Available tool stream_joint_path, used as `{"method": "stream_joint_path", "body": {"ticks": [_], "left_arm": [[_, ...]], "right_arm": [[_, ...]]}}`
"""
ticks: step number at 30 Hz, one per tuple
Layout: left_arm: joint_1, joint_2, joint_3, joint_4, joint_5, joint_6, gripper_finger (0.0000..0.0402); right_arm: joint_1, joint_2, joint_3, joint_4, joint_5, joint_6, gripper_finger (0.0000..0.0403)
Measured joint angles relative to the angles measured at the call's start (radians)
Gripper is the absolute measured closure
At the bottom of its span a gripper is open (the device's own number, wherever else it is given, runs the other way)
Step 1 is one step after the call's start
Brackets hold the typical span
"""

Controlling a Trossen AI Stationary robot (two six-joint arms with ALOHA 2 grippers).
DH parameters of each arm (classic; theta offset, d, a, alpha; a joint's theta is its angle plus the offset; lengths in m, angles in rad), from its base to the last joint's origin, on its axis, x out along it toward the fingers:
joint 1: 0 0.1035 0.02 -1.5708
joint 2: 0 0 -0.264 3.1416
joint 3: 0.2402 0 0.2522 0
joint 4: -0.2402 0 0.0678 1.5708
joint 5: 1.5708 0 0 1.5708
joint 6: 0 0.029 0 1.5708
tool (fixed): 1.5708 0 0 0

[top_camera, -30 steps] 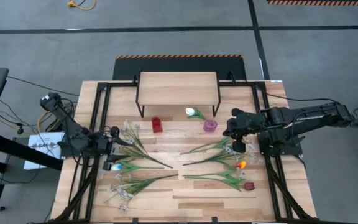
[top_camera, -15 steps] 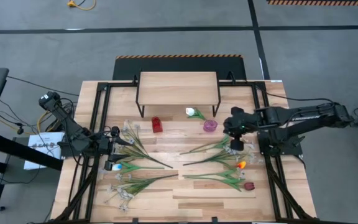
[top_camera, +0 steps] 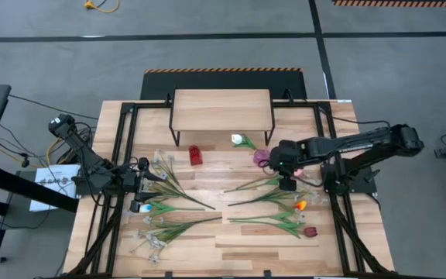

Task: Pick and place flowers into a vace then onto a shelf
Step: Put the bottom white flowers into the pink vase

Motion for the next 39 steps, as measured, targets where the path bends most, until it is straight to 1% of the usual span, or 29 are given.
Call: {"method": "stream_joint_path", "body": {"ticks": [5,9,15,18,21,24,27,30,32,34,36,39], "left_arm": [[0.000,0.000,0.000,0.000,0.000,0.000,0.0198],[0.000,0.000,0.000,0.000,0.000,0.000,0.0198],[0.000,0.000,0.000,0.000,0.000,0.000,0.0198],[0.000,0.000,0.000,0.000,0.000,0.000,0.0198],[0.000,0.000,0.000,-0.001,0.000,0.000,0.0198],[0.000,0.000,0.000,-0.001,0.000,0.000,0.0198],[0.000,0.000,0.000,-0.001,0.000,0.000,0.0198],[0.000,0.000,0.000,-0.001,0.000,0.000,0.0198],[0.000,0.000,0.000,-0.001,0.000,0.000,0.0198],[0.000,0.000,0.000,0.000,0.000,0.000,0.0198],[0.000,0.000,0.000,0.000,0.000,0.000,0.0198],[0.000,0.000,0.001,0.007,0.001,-0.008,0.0198]], "right_arm": [[0.020,0.042,0.000,0.001,0.000,0.002,0.0396],[0.052,0.043,0.003,0.005,0.000,0.010,0.0393],[0.128,0.043,0.062,0.015,0.001,0.010,0.0385],[0.174,0.043,0.088,0.067,0.001,0.010,0.0383],[0.216,0.043,0.099,0.147,0.001,0.011,0.0383],[0.250,0.043,0.101,0.269,0.001,0.029,0.0383],[0.274,0.046,0.101,0.425,0.002,0.040,0.0379],[0.294,0.078,0.102,0.584,0.002,0.037,0.0372],[0.301,0.123,0.104,0.695,-0.008,0.037,0.0366],[0.306,0.180,0.104,0.759,-0.014,0.036,0.0359],[0.315,0.250,0.133,0.789,-0.015,0.019,0.0353],[0.332,0.345,0.221,0.796,-0.012,-0.014,0.0348]]}}
